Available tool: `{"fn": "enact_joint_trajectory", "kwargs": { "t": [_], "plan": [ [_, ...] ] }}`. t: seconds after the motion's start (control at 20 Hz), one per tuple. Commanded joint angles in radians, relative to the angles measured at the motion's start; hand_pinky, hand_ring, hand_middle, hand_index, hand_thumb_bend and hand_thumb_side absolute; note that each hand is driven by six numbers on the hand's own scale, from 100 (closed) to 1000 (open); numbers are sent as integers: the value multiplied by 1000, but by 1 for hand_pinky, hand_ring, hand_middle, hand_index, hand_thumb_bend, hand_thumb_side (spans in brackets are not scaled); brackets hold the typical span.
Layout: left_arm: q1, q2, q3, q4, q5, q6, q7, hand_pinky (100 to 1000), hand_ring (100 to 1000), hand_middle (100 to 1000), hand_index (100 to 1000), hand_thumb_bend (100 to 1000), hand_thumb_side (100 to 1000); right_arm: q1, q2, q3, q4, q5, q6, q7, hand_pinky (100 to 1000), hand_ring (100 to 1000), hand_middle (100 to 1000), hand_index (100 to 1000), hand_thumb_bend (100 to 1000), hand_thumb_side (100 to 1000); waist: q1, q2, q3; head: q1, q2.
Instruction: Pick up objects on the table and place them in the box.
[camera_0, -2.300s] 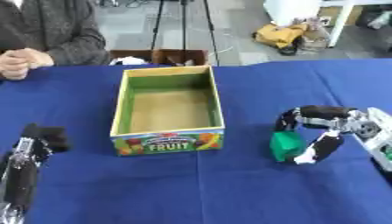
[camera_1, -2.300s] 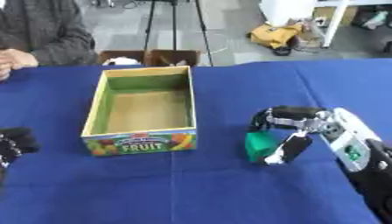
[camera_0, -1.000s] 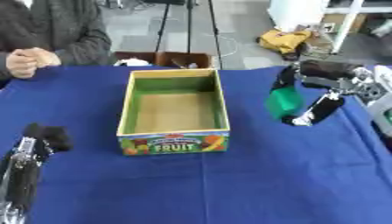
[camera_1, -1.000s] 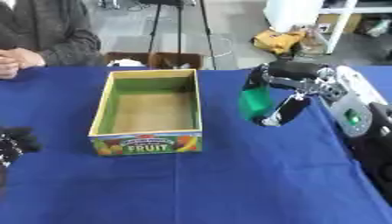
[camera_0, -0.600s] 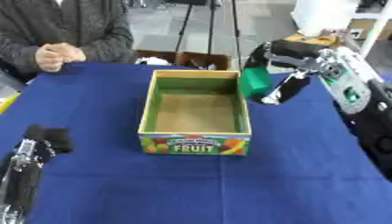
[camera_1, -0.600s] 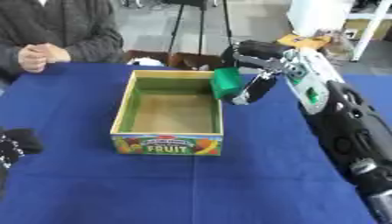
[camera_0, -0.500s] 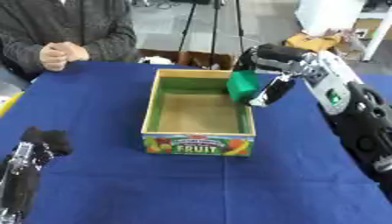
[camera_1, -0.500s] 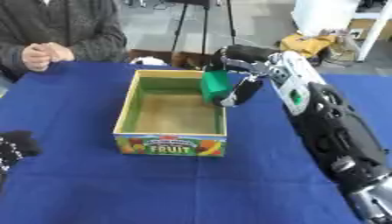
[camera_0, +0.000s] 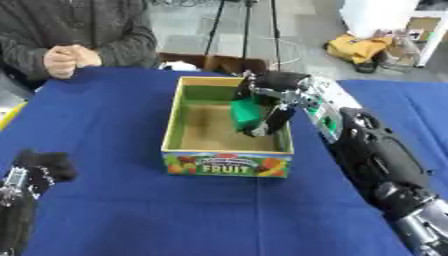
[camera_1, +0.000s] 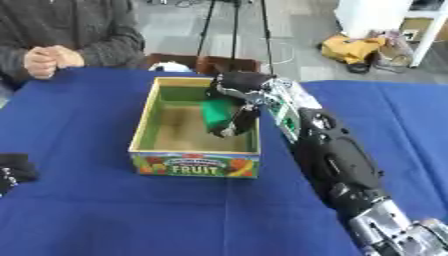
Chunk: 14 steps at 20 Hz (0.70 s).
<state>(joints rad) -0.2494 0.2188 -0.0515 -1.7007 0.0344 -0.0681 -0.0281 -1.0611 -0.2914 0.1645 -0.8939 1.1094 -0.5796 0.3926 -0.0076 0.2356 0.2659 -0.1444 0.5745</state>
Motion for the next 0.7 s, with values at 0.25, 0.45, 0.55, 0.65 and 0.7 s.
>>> {"fn": "enact_joint_trajectory", "kwargs": {
  "t": [0.25, 0.45, 0.55, 0.65, 0.7],
  "plan": [
    [-13, 6, 1, -18, 4, -1, -3, 671, 586, 555, 696, 422, 974, -9, 8, 17, -30, 122, -67, -73, 709, 763, 634, 733, 260, 403, 3, -14, -3, -1, -5],
    [-12, 6, 2, -17, 3, 0, -1, 671, 586, 555, 696, 422, 976, -3, 9, 16, -28, 126, -77, -104, 719, 773, 720, 763, 290, 427, 2, -14, -8, 2, -5],
    [-11, 7, 3, -17, 3, 0, 0, 671, 586, 555, 696, 423, 975, -2, 5, 14, -37, 115, -78, -126, 728, 790, 778, 803, 355, 443, 2, -14, -12, 5, -6],
    [-10, 8, 4, -17, 3, 0, 1, 671, 586, 555, 696, 424, 975, -1, -1, 14, -48, 104, -77, -147, 739, 803, 820, 832, 406, 458, 2, -15, -15, 6, -5],
    [-10, 8, 4, -17, 3, 0, 1, 671, 586, 555, 696, 424, 975, -1, -3, 14, -53, 98, -75, -155, 745, 810, 836, 845, 441, 467, 2, -15, -17, 7, -5]
  ]
}}
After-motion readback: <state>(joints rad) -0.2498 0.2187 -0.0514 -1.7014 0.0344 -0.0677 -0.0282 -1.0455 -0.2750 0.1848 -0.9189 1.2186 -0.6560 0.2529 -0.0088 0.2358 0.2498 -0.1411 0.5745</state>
